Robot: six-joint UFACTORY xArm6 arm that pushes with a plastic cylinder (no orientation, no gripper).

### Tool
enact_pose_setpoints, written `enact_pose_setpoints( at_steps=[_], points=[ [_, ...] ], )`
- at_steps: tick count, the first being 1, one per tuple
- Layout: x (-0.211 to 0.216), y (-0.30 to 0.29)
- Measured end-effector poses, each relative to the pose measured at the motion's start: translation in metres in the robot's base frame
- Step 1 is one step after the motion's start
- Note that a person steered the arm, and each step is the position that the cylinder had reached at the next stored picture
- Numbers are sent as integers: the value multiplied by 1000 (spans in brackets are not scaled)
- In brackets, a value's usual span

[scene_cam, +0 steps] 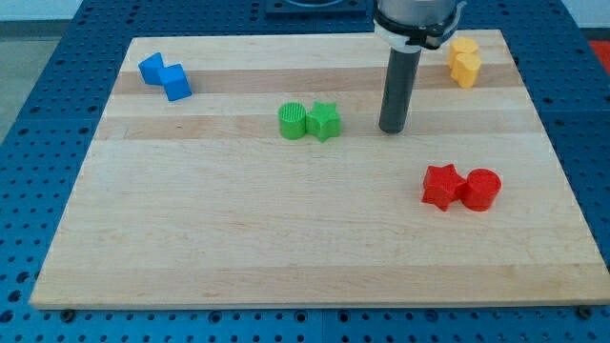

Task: Push the green star into the green circle

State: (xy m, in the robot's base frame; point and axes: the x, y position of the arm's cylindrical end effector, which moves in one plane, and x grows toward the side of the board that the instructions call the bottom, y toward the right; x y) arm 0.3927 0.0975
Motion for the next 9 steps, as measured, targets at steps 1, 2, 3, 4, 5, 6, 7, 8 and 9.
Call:
enact_pose_setpoints(
  at_steps=[1,2,3,4,5,6,7,8,9],
  points=[
    [0,45],
    [0,60],
    [0,60],
    [-14,28],
    [-22,-11],
    [-73,-44],
    [-100,-88],
    [-75,-193],
    [-58,-253]
  ],
)
